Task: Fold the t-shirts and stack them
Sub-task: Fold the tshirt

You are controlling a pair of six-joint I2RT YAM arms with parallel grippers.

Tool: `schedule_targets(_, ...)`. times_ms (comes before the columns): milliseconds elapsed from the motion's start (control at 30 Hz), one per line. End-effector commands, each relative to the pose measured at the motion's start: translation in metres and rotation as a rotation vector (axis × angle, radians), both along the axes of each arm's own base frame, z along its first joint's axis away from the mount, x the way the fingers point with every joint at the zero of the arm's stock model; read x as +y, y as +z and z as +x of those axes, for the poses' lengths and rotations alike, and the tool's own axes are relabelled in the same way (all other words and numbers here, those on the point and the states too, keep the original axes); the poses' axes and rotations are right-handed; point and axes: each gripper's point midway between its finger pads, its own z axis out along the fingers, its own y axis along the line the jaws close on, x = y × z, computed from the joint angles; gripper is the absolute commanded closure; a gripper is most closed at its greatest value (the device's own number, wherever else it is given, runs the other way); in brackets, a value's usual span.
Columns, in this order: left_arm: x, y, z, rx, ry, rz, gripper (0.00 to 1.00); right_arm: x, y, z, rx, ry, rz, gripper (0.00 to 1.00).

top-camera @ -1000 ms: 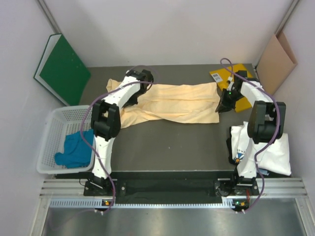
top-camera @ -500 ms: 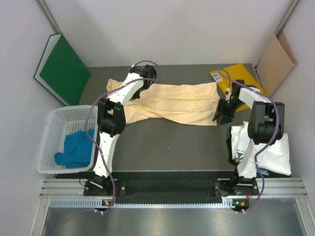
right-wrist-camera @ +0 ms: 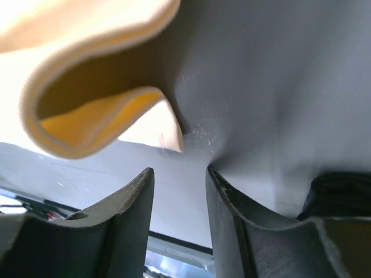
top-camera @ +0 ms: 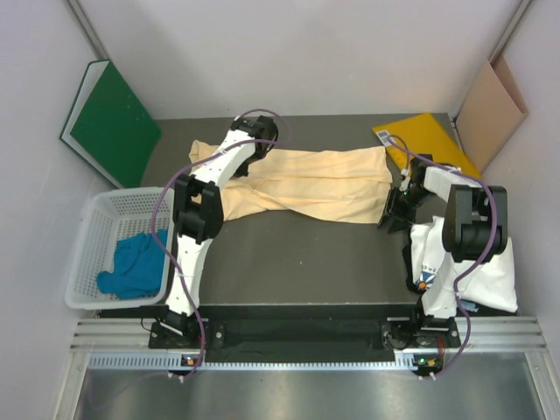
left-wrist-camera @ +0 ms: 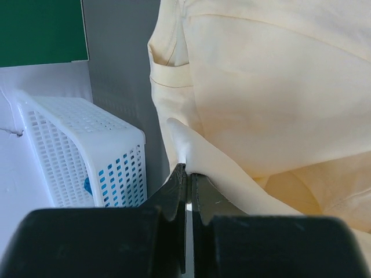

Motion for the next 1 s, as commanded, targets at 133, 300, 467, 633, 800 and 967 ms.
schedule_targets(133, 0.011, 0.013, -0.007, 0.011, -0.001, 0.042, 1.0, 0.002, -0.003, 0.045, -0.12, -0.043, -0.009, 0.61)
schedule_targets(300, 0.012, 0.013, -0.007, 0.013, -0.002, 0.047, 1.0, 0.008, -0.012, 0.054, -0.133, -0.044, -0.02, 0.77)
schedule_targets(467, 0.013, 0.012, -0.007, 0.014, -0.004, 0.054, 1.0, 0.01, -0.013, 0.049, -0.131, -0.035, -0.039, 1.0)
schedule_targets(633, 0.014, 0.015, -0.008, 0.004, -0.001, 0.053, 1.0, 0.003, 0.012, 0.026, -0.141, -0.014, -0.076, 1.0)
schedule_targets(800, 0.018, 0.016, -0.007, 0.005, -0.001, 0.059, 1.0, 0.002, 0.04, 0.005, -0.16, 0.001, -0.08, 1.0)
schedule_targets(967, 0.019, 0.016, -0.006, -0.002, -0.004, 0.065, 1.0, 0.003, 0.059, -0.002, -0.161, 0.009, -0.077, 1.0)
